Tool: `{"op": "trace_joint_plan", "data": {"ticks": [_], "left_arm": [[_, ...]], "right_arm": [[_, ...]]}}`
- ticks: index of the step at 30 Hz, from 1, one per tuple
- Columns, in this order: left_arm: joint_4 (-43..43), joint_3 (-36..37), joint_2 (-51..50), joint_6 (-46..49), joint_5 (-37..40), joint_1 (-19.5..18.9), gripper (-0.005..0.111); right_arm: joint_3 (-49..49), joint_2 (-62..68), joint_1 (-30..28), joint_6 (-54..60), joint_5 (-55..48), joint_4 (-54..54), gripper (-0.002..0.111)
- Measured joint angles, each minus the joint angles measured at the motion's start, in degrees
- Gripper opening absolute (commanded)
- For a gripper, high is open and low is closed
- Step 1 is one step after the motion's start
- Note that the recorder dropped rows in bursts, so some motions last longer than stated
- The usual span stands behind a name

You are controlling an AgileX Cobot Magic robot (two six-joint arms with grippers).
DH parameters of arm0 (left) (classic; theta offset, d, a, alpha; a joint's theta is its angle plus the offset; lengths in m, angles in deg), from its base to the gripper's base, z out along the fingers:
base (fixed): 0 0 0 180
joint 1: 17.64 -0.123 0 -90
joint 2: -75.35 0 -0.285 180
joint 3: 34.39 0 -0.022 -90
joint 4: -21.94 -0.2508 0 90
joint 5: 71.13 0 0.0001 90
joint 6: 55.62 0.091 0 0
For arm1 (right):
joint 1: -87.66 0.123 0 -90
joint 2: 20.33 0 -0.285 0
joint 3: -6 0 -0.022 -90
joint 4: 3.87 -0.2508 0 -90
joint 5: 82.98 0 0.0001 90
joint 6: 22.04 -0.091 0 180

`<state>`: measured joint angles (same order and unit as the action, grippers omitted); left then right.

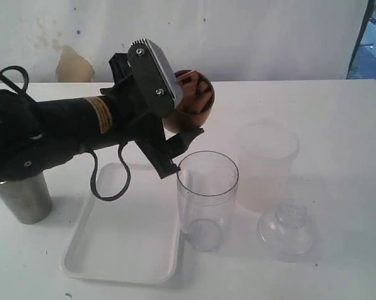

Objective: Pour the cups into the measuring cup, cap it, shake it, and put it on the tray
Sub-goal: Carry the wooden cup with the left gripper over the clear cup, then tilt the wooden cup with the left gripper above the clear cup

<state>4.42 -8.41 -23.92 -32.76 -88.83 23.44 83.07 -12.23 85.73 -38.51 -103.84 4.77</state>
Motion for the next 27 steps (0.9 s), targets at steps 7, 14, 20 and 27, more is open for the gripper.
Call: {"op": "trace_joint_plan", "data": {"ticks": [7, 14, 20, 27], "left_arm": [[-2.34, -0.02, -1.53, 1.28, -6.83, 0.0, 0.0], [-2.49, -0.02, -4.56, 6.77, -7.44, 0.0, 0.0], [-2.25, -0.02, -4.55, 10.45, -7.99, 0.0, 0.0], [-1.23, -0.02, -4.55, 16.36, -5.44, 0.0, 0.0]], "right_arm": [[0.0, 0.0, 0.0, 0.0, 0.0, 0.0, 0.0], [0.0, 0.0, 0.0, -0.88, 0.0, 0.0, 0.0], [0.0, 0.0, 0.0, -1.04, 0.0, 0.0, 0.0], [0.0, 0.0, 0.0, -1.15, 0.0, 0.0, 0.0]]}}
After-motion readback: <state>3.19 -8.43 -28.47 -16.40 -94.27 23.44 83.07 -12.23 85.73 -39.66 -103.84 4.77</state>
